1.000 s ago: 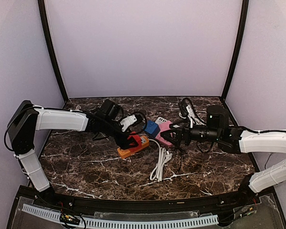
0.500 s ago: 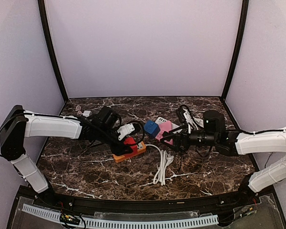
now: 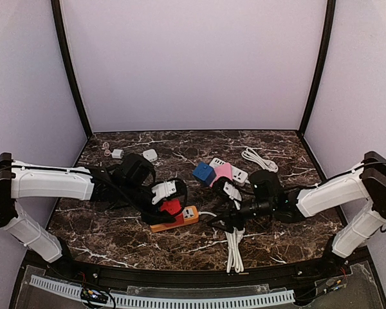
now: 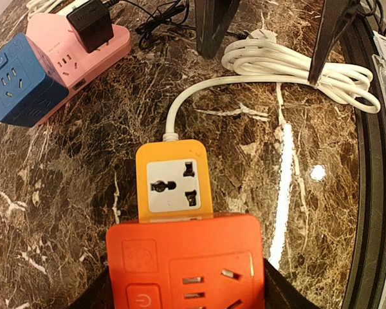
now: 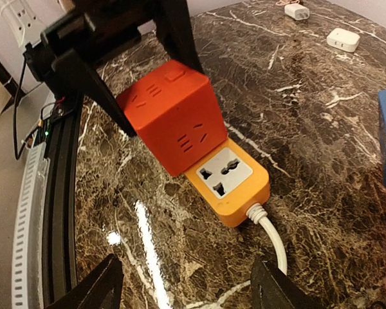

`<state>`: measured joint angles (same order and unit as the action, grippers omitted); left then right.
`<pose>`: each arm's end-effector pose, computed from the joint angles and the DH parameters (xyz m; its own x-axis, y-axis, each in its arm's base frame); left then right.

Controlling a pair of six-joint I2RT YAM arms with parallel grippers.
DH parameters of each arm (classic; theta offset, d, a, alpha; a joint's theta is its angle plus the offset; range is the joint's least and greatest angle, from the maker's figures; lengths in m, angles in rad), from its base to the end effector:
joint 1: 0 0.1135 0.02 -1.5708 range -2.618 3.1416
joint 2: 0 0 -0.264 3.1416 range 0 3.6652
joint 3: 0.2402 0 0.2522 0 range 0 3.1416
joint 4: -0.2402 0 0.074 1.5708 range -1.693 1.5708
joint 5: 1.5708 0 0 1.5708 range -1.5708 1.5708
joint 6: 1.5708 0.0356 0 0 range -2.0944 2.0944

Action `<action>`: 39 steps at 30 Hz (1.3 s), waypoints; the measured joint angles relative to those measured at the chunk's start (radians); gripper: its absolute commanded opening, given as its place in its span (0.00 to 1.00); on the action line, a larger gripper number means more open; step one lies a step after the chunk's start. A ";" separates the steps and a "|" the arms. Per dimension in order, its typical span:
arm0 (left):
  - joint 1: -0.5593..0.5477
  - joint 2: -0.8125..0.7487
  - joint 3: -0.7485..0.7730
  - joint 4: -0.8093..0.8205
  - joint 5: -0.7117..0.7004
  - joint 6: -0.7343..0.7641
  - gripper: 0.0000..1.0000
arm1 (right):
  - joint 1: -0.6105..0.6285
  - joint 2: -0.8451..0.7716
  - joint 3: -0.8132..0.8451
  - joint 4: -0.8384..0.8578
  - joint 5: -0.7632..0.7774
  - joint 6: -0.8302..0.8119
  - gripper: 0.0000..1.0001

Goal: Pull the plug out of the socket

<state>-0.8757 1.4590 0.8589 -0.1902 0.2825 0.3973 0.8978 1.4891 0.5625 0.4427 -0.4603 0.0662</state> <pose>0.1863 -0.2388 0.2102 -0.0856 0.6829 -0.7255 0.9720 0.2171 0.0896 0.1667 0.2345 0.1675 -0.3519 -0.3464 -0.8696 -0.9244 0.2745 0.2648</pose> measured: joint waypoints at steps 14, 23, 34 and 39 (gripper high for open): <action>-0.045 -0.037 -0.030 -0.010 -0.011 0.042 0.31 | 0.014 0.204 0.066 0.037 0.081 -0.159 0.59; -0.047 -0.032 -0.042 -0.003 -0.015 0.056 0.29 | 0.014 0.304 0.181 0.082 -0.003 -0.149 0.47; -0.048 0.008 -0.042 0.035 -0.022 0.061 0.27 | 0.014 0.453 0.346 0.050 -0.053 -0.093 0.44; -0.048 0.014 -0.042 0.053 -0.032 0.055 0.25 | 0.013 0.499 0.378 0.024 -0.077 -0.087 0.44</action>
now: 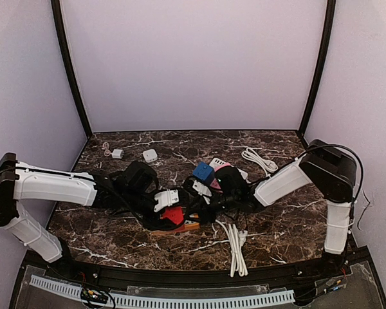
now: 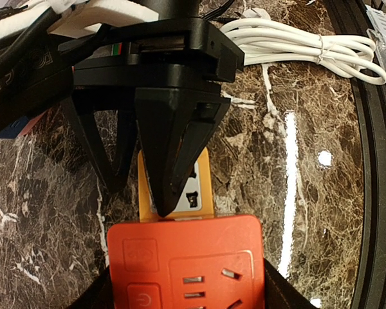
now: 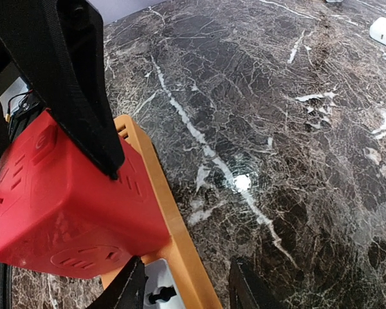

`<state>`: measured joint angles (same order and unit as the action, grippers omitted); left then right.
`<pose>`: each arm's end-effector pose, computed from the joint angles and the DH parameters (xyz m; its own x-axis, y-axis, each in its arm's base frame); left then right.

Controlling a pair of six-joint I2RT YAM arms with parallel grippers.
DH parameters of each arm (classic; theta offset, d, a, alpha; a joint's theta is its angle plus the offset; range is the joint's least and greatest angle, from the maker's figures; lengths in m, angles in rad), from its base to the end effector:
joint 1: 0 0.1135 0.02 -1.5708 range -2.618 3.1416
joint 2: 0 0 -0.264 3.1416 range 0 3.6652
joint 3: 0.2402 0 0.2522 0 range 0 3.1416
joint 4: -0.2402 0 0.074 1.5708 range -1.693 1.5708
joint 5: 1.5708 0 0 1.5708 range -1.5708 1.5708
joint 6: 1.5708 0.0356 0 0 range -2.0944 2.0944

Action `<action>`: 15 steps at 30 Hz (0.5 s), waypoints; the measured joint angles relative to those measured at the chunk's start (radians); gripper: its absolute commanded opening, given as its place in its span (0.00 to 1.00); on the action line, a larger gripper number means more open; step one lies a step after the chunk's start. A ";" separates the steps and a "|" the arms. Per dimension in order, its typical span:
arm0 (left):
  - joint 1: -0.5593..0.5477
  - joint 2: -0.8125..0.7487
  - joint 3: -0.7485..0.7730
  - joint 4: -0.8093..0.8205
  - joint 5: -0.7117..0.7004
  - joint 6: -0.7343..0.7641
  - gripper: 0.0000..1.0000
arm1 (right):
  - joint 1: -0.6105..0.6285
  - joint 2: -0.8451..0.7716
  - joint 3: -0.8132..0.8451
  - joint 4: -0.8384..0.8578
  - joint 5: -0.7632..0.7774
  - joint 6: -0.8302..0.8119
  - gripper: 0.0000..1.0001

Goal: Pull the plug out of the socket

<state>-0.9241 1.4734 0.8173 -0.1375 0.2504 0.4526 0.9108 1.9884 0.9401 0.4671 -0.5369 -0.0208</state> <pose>0.1744 -0.2456 0.1970 -0.0024 0.7063 -0.7079 0.9773 0.1515 0.1478 0.2240 0.3183 0.1151 -0.3170 -0.4376 -0.8415 -0.9477 0.1801 0.2634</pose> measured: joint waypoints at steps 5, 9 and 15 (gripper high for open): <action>-0.001 0.000 0.000 0.000 -0.005 -0.011 0.24 | 0.000 0.006 0.004 -0.001 -0.006 -0.005 0.43; 0.000 -0.002 0.002 -0.008 -0.010 -0.021 0.22 | 0.000 0.018 0.013 0.000 -0.006 -0.011 0.42; 0.003 -0.013 0.002 -0.026 -0.026 -0.048 0.21 | 0.003 0.037 0.035 0.002 -0.002 -0.012 0.41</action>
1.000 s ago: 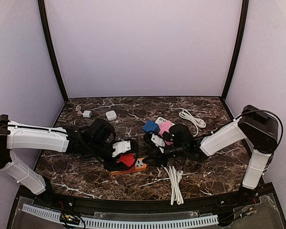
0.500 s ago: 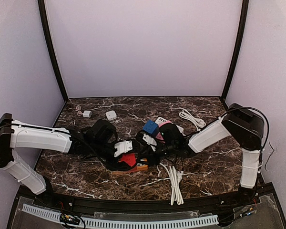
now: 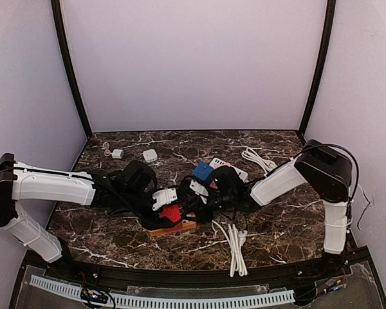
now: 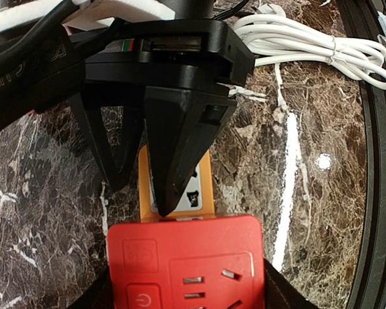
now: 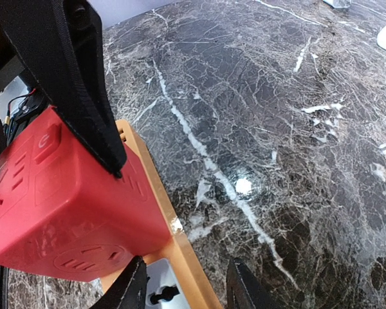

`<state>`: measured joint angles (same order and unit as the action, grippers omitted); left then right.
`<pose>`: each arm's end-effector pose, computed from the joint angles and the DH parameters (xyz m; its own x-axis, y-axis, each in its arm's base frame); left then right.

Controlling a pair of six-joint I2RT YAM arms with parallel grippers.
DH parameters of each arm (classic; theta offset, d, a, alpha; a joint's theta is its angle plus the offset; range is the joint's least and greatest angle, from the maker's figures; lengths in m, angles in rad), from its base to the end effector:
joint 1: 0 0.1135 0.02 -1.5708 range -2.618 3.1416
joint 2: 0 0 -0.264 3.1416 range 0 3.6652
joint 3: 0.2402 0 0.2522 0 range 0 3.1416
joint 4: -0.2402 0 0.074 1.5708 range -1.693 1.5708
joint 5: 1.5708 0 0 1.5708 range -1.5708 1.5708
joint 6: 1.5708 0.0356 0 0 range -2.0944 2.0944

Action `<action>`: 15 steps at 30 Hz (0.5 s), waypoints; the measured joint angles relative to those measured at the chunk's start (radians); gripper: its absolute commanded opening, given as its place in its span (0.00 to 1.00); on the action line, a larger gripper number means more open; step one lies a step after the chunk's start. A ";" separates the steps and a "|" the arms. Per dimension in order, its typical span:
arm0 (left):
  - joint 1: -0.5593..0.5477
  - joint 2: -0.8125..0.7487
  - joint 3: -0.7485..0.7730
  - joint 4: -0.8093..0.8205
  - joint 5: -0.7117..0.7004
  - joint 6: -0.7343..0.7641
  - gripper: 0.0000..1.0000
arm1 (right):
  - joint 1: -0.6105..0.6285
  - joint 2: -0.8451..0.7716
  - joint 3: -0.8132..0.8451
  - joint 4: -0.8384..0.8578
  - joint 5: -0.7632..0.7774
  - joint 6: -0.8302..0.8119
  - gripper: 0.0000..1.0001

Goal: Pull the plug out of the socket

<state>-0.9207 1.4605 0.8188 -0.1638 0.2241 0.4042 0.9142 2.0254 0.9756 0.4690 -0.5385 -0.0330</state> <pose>0.1743 -0.2423 0.1989 -0.0594 0.7117 -0.7000 0.9709 0.2041 0.1251 0.2281 0.3258 0.1107 -0.3037 -0.4404 -0.8449 -0.9522 0.1700 0.2537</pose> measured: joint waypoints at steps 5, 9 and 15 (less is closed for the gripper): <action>0.016 -0.004 0.000 -0.010 0.004 -0.039 0.15 | 0.003 0.016 0.019 0.006 0.011 -0.002 0.40; 0.038 -0.004 0.002 -0.013 0.021 -0.066 0.15 | 0.004 0.026 0.029 0.016 0.021 -0.003 0.40; 0.049 -0.020 -0.029 0.026 0.048 -0.045 0.15 | 0.005 0.032 0.032 0.028 0.027 -0.003 0.39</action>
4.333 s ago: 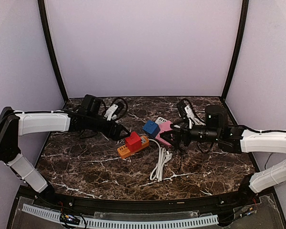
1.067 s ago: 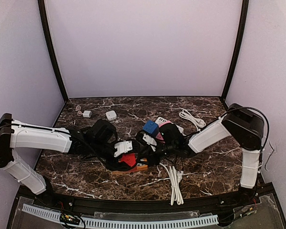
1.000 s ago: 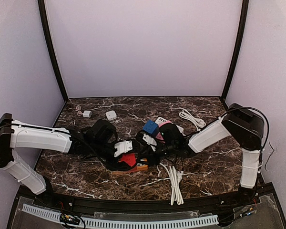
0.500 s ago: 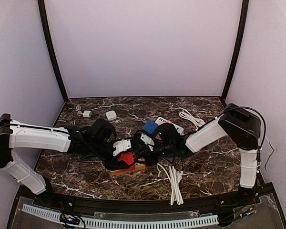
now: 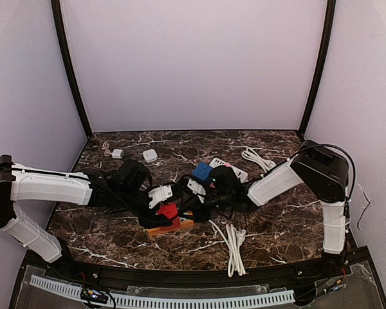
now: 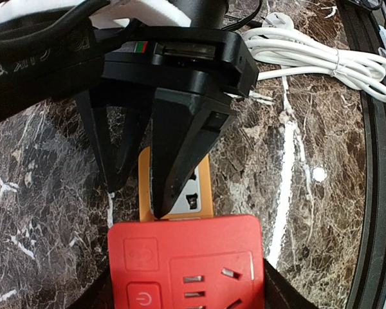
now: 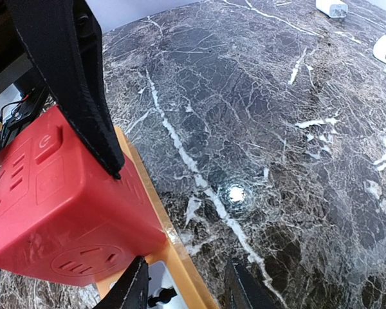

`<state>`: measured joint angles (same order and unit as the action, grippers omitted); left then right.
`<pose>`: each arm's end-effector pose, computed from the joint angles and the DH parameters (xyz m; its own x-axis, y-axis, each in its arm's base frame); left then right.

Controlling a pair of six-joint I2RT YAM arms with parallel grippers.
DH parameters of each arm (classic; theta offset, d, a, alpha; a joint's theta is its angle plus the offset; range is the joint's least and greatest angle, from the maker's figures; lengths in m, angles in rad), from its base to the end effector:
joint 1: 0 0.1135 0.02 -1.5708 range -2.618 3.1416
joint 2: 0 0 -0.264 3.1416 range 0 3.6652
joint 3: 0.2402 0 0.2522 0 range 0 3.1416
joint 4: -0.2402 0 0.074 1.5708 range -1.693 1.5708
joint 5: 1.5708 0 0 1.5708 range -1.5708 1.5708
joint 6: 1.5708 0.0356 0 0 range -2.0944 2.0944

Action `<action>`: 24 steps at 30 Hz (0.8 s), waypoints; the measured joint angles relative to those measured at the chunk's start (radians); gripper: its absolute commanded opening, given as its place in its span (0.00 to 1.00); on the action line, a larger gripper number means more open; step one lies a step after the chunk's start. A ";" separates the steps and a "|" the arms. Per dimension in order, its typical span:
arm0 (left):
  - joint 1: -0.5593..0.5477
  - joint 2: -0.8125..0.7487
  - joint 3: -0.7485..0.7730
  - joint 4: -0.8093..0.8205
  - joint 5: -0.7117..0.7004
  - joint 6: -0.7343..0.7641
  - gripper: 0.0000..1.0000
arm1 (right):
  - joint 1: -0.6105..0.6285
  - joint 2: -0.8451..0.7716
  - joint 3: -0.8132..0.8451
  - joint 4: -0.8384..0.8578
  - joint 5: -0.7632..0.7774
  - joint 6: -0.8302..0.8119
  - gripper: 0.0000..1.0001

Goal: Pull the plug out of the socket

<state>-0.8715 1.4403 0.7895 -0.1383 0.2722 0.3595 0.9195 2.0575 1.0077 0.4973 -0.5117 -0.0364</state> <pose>0.1814 -0.2305 0.1977 -0.1254 0.6755 -0.7266 0.9648 0.2536 0.0692 0.2328 0.3341 0.1091 -0.2835 -0.4243 -0.8600 -0.9571 0.1818 0.2258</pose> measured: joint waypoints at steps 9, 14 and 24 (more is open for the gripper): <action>-0.032 -0.029 -0.024 0.008 -0.070 0.052 0.16 | 0.003 0.010 0.004 0.009 -0.004 0.000 0.38; 0.017 -0.029 -0.024 0.011 -0.007 -0.023 0.17 | 0.003 0.014 0.009 0.014 0.002 0.000 0.38; 0.035 -0.088 -0.026 0.077 0.083 -0.017 0.14 | 0.003 0.023 0.016 0.023 0.020 0.000 0.37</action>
<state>-0.8360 1.3521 0.7639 -0.0612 0.3553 0.3424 0.9230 2.0800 1.0237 0.5201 -0.4915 -0.0364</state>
